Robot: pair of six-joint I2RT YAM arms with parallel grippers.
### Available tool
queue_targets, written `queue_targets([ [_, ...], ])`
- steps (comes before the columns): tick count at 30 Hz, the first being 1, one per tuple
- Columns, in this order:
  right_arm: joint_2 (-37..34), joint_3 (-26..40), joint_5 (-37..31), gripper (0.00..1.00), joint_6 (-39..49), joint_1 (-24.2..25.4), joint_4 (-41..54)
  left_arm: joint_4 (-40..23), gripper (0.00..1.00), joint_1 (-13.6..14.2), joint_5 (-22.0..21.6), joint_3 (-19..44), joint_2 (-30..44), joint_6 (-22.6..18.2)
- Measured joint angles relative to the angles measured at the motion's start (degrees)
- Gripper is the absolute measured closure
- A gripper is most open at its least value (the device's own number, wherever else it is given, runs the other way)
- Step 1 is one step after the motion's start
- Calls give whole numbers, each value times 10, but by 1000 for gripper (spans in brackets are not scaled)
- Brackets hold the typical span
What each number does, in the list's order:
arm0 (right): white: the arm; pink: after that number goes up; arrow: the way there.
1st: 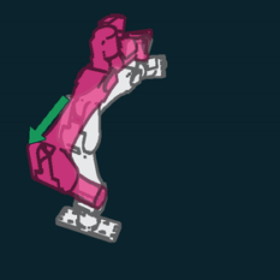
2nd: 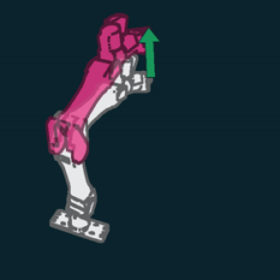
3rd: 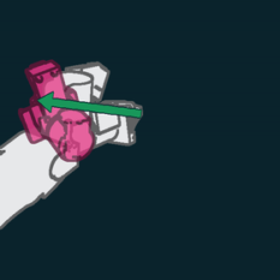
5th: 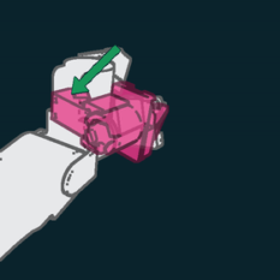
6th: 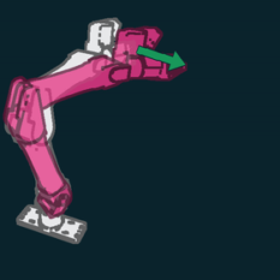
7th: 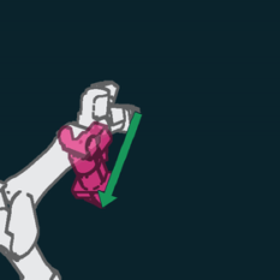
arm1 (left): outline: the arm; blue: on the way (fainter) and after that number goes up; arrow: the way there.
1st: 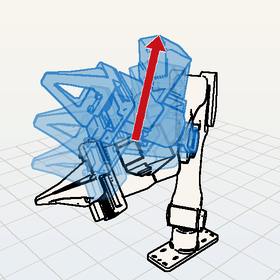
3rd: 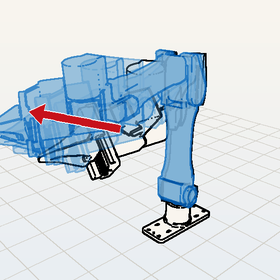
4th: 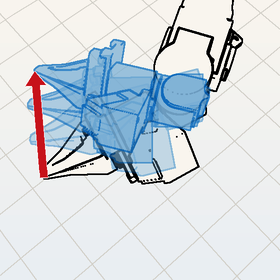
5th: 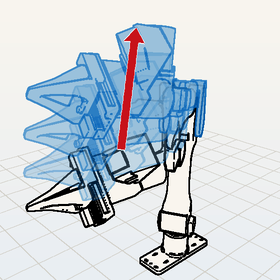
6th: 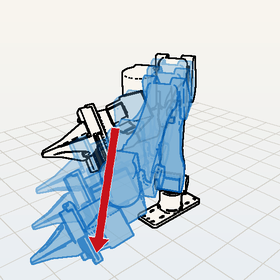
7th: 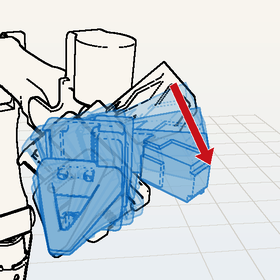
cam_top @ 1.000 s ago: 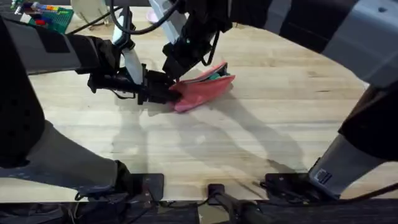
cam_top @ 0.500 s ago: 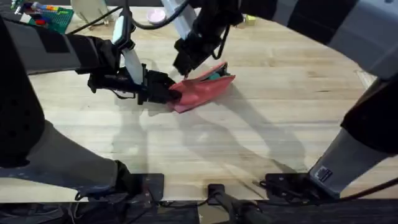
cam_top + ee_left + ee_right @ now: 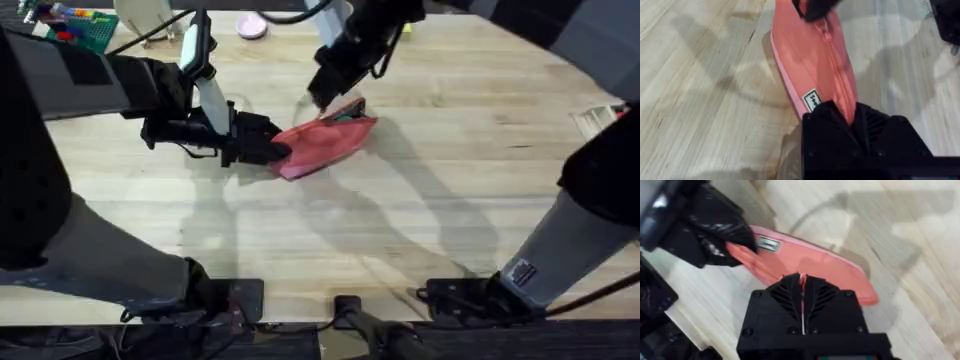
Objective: Unzip the bag, pick up the pens from the table one at a time and place them inside, then zip the bag closed.
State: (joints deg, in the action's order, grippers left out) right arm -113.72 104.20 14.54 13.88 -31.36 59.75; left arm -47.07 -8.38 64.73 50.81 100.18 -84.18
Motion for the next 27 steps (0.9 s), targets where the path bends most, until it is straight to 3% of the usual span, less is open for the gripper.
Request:
queue_targets([
  [17,-3,-1,3,969,31,142,35,4,958,1,1,0,0,0],
  [27,-52,-1,4,966,27,215,22,3,958,2,0,0,0,0],
])
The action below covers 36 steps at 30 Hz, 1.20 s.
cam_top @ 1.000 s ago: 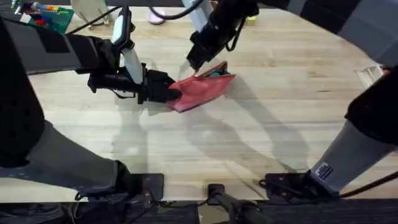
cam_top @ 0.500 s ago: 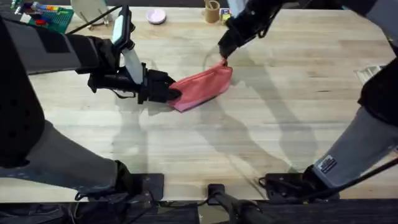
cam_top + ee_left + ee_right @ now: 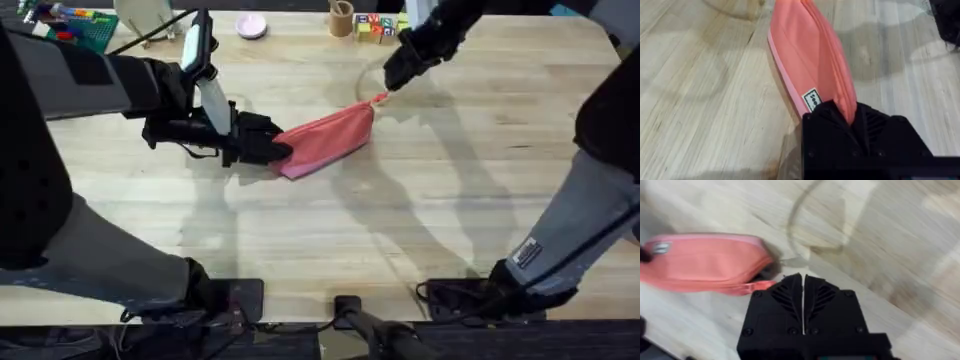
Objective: Unzip the bag, pick up the pens from the table one at a time and place them inside, then zip the bag closed.
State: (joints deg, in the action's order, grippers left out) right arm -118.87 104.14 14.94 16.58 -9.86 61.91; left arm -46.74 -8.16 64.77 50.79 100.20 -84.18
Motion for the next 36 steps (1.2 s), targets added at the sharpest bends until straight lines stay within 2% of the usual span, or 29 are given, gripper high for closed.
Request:
queue_targets([
  [5,-30,0,-20,967,-3,22,-2,-1,958,0,-1,0,0,0],
  [16,-55,0,-23,969,-3,17,-19,-2,958,0,-1,0,0,0],
  [20,-32,0,-26,969,-3,17,-18,-2,958,0,-1,0,0,0],
  [24,27,0,-28,969,6,14,-6,-2,958,0,-1,0,0,0],
  [25,42,0,-29,940,6,12,-3,-2,958,0,-1,0,0,0],
  [31,130,0,-29,90,15,-6,10,-2,958,0,-1,0,0,0],
  [32,139,0,-29,28,18,-9,11,-2,958,0,-1,0,0,0],
  [36,162,0,-29,6,19,-12,16,-2,958,0,-1,0,0,0],
])
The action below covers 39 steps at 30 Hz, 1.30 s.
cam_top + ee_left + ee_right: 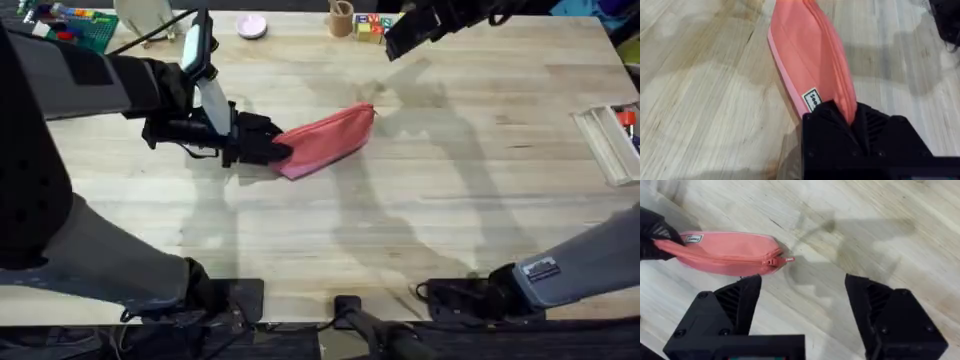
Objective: Unzip the bag, pick up the pens from the table one at a time and place them inside, then zip the bag closed.
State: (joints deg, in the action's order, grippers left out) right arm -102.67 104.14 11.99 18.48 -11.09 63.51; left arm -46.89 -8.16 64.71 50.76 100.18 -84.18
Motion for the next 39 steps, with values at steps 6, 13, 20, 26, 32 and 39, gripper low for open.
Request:
queue_targets([
  [6,12,0,0,5,0,0,11,0,928,0,0,0,0,0],
  [13,12,0,0,6,0,0,13,-3,11,0,0,0,0,2],
  [20,12,0,0,6,0,0,14,3,6,0,0,0,0,2],
  [26,12,0,0,5,0,0,15,-16,4,0,-2,0,-1,2],
  [32,13,0,0,5,0,0,16,-45,4,0,-43,14,-53,12],
  [39,13,0,0,5,0,0,28,-45,5,0,-120,55,-161,123],
])
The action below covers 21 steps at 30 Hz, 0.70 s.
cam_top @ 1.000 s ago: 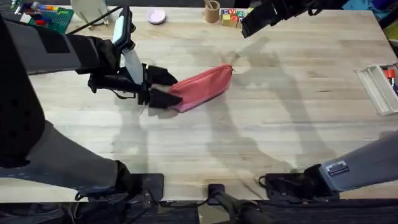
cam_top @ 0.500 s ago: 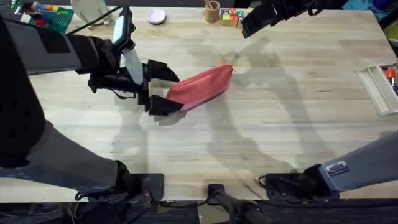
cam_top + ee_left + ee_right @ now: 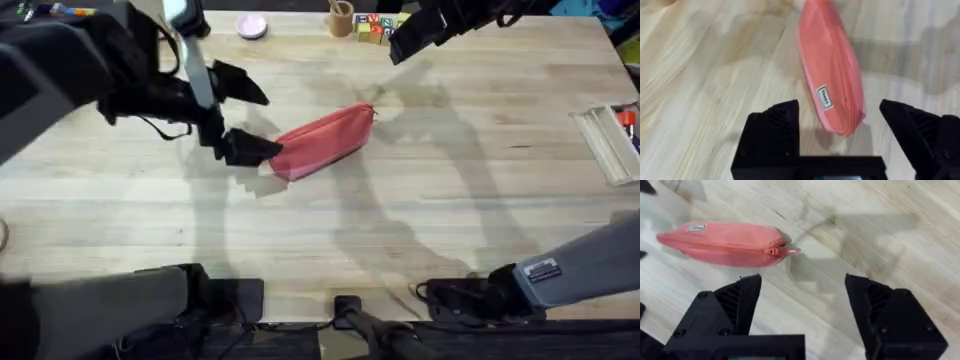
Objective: Unzip the bag, pick up the pens from the table one at a time and place them inside, then zip the bag closed.
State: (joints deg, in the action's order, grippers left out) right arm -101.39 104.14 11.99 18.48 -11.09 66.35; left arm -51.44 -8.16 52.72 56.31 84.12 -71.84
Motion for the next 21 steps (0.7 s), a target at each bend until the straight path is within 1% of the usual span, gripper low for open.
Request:
queue_targets([
  [1,3,0,0,5,0,0,4,-1,5,0,-31,7,-29,47],
  [3,11,0,0,5,0,0,9,-2,5,0,-62,16,-55,97],
  [4,26,0,0,5,0,0,16,-3,6,0,-93,27,-79,149],
  [6,45,0,0,5,0,0,24,-2,5,0,-124,40,-101,210],
  [7,64,0,0,5,0,0,32,-3,5,0,-151,52,-120,271],
  [8,82,0,0,6,0,0,40,-4,5,0,-181,68,-137,344],
  [12,110,0,0,6,-1,0,46,-10,6,0,-230,90,-161,477],
  [14,118,0,0,5,-5,0,48,-20,4,0,-245,97,-168,525],
  [17,122,0,0,4,-20,0,64,-32,5,0,-257,103,-173,574],
  [18,122,0,0,5,-33,0,78,-34,6,0,-261,103,-174,598],
  [21,122,0,0,5,-50,0,93,-35,6,0,-266,103,-174,626],
])
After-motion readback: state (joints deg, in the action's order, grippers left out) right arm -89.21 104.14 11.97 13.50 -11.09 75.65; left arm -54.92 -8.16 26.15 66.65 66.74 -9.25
